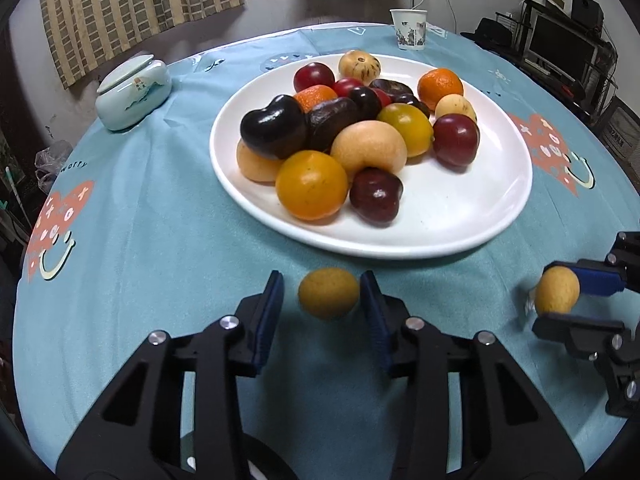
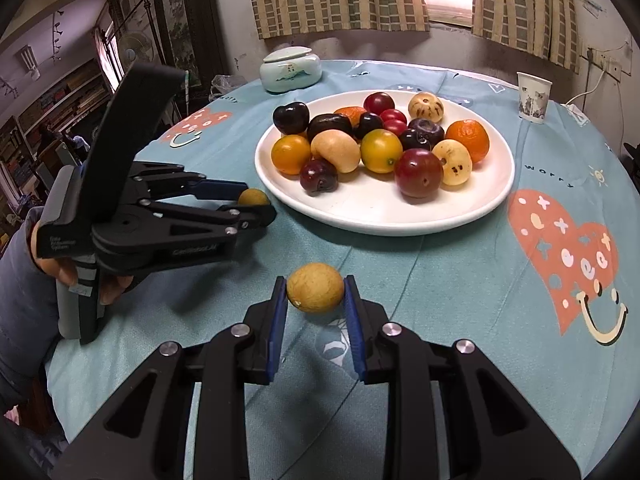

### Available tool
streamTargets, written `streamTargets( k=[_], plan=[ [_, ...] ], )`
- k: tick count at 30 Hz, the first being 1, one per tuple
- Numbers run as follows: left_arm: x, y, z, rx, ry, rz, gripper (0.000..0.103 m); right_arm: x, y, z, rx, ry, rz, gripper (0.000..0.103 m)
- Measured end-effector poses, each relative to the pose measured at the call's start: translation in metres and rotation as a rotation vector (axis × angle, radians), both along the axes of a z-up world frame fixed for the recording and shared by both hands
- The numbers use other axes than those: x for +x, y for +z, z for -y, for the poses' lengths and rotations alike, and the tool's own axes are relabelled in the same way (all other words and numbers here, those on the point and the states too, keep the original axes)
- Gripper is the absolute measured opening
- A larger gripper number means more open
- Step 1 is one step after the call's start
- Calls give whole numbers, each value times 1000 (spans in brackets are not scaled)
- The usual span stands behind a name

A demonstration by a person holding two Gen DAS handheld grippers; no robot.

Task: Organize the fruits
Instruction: 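Grasp a small tan fruit with the right gripper while the left grasps the other, then hold both small tan fruits above the table in both grippers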

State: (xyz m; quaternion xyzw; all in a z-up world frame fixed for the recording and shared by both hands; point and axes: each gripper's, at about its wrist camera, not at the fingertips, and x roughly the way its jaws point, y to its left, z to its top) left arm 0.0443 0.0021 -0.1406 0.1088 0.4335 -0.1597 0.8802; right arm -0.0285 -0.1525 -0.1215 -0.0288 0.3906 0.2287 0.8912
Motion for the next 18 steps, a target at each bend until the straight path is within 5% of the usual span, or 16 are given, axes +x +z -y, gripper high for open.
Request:
streamTargets(
  k=[1,10,18],
  plan=[
    [-1,0,0,-13,-12,-6,30,0,0,0,-2,3,1,28],
    [-13,6,-2,-25,-6,-10,29,0,-4,-4,-23,24,-9,28],
    [-49,21,22,28,-50,86,29,2,-8,-6,-36,31,-21,28]
  ],
)
